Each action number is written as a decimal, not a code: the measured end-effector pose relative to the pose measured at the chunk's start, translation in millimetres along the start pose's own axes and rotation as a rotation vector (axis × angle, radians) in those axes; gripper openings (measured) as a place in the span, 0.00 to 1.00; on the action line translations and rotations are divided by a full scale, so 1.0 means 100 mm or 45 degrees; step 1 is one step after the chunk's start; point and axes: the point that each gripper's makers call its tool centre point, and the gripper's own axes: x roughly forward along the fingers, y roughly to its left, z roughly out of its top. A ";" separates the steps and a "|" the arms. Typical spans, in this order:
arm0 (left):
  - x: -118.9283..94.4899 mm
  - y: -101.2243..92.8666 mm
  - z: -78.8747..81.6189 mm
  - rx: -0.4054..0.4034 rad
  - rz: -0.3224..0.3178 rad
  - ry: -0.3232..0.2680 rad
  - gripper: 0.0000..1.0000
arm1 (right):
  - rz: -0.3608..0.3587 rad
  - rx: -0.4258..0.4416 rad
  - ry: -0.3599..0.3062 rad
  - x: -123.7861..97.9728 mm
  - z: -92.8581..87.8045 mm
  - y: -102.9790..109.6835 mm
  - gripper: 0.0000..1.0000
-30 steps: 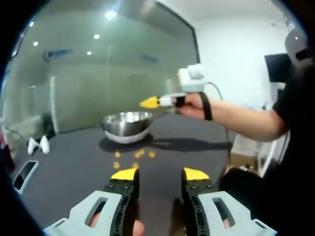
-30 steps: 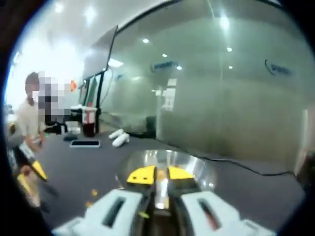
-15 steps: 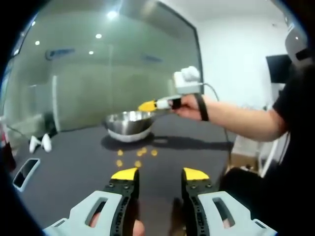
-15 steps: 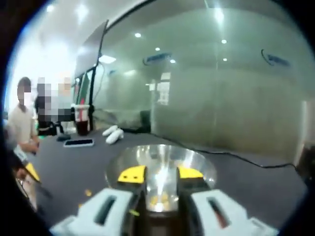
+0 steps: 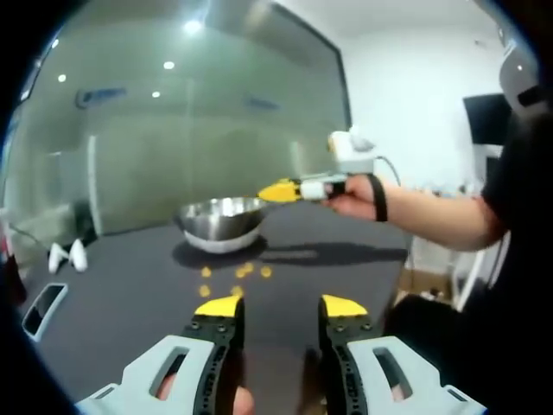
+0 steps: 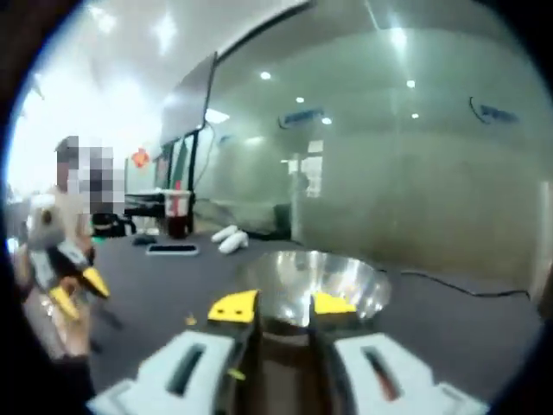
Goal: Pick up the QQ candy scattered on the table and place it into the stainless steel bowl on the table
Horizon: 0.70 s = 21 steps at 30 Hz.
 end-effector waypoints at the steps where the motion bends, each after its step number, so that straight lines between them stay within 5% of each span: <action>1: -0.01 0.03 -0.01 0.013 0.010 0.008 0.36 | 0.027 0.004 0.008 -0.07 -0.05 0.05 0.20; 5: -0.04 0.13 -0.02 -0.010 0.046 0.006 0.36 | 0.124 -0.043 0.110 -0.28 -0.35 0.29 0.20; 11: -0.01 0.10 -0.03 0.002 0.038 0.017 0.36 | 0.142 -0.042 0.098 -0.42 -0.48 0.37 0.20; 21: -0.01 0.07 -0.04 0.012 0.031 0.031 0.36 | 0.233 -0.088 0.183 -0.34 -0.68 0.60 0.20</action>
